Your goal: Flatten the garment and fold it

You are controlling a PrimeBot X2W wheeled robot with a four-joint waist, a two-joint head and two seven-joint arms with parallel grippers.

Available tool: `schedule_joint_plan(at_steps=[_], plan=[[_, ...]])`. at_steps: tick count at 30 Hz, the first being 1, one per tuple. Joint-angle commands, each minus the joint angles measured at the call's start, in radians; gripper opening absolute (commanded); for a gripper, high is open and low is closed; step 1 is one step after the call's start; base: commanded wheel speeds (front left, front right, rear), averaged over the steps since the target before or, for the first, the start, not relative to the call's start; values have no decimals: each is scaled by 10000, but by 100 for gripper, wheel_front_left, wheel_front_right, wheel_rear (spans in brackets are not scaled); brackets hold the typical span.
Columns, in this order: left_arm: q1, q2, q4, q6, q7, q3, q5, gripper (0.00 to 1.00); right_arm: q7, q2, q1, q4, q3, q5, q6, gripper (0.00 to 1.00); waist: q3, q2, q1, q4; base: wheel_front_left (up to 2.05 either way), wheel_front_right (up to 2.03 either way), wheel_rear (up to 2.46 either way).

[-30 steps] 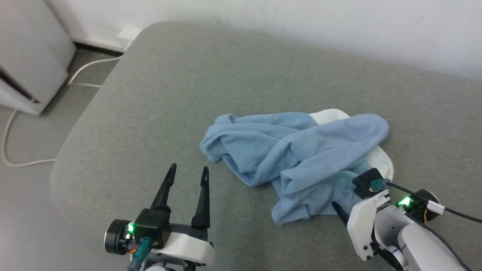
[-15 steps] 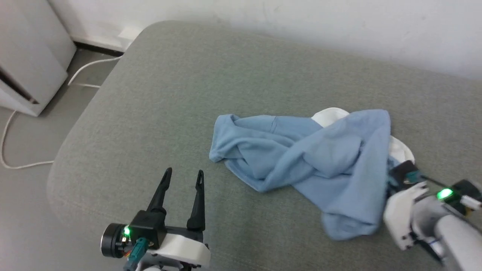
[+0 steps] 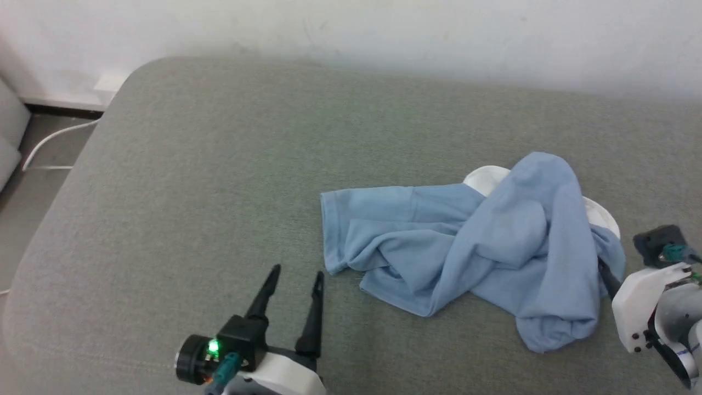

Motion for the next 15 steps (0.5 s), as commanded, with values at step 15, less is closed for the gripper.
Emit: schedule_joint_plan(at_steps=[15], plan=[[-1640,-60,1537,-1280,2836,-1805,-661,100,-758,2380,1894,-3544,-1974,-623,-23,100,466,-1,0,-2477,0,0,0]])
